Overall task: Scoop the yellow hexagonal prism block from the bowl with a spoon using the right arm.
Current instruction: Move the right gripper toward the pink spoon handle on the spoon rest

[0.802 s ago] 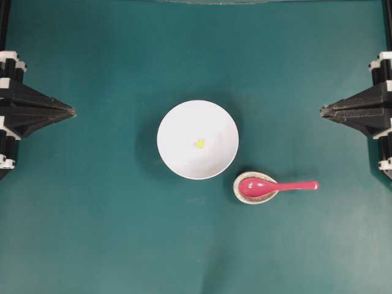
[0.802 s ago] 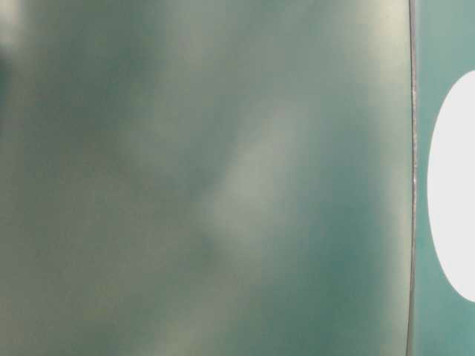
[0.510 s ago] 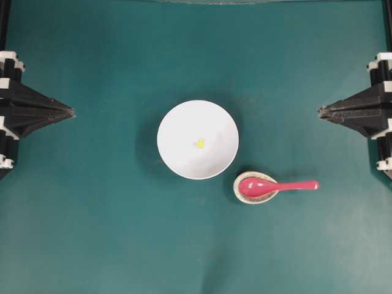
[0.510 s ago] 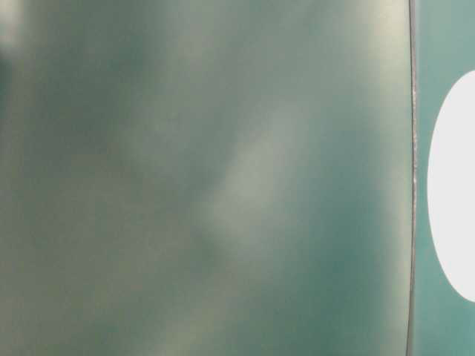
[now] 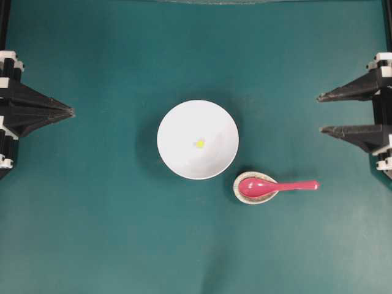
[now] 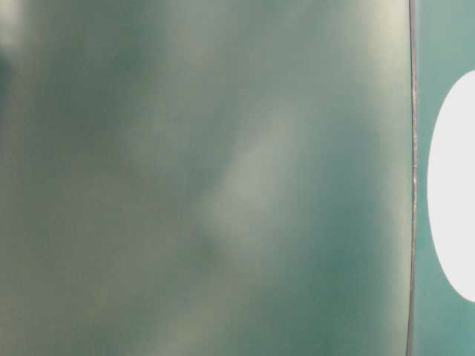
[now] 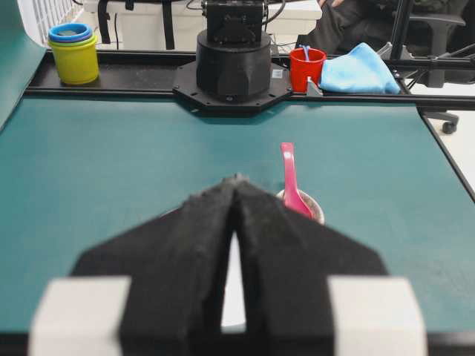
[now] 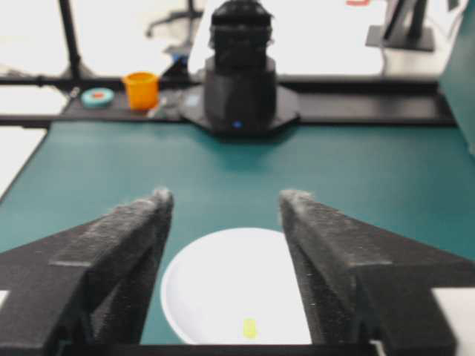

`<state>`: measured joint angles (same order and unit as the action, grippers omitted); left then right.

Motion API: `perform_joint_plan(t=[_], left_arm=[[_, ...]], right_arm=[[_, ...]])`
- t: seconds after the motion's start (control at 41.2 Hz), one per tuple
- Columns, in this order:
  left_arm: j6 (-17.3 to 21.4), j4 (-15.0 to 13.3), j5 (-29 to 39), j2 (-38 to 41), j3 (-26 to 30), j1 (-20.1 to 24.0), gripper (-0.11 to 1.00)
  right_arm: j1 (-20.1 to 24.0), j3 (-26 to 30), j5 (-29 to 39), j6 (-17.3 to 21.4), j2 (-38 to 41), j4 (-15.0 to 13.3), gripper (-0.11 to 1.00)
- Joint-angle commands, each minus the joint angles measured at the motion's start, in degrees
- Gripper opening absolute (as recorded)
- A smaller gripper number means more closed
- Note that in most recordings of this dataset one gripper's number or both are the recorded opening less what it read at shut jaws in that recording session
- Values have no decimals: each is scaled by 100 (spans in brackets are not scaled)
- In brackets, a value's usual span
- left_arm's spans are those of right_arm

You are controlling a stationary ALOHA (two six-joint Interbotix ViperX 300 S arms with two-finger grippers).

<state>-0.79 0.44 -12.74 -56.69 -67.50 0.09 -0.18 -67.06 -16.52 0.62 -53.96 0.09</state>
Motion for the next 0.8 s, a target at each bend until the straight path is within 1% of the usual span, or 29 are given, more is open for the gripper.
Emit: perform_joint_plan(t=[0.0,0.194,0.389,0.486,0.68,0.777], left_arm=[[-9,9,-9,26,167,9,1],[-9,9,0,26,167,9,1],[9,9,9,35,167,9,1],[35,9,9,26,167,18,1],[53,9,9,18,167,9,1],[53,9,9,18,167,9,1]], right_arm=[[-9,149,-26,18,26,18,63],[-9,149,-26,79,44,149,63],[-9,70,-202,79,396,229,63],[-9,-26,-483,79,677,246,63],[0,-387,-1406,88,1327,325,63],[53,-598,-1846,176,1661,325,63]])
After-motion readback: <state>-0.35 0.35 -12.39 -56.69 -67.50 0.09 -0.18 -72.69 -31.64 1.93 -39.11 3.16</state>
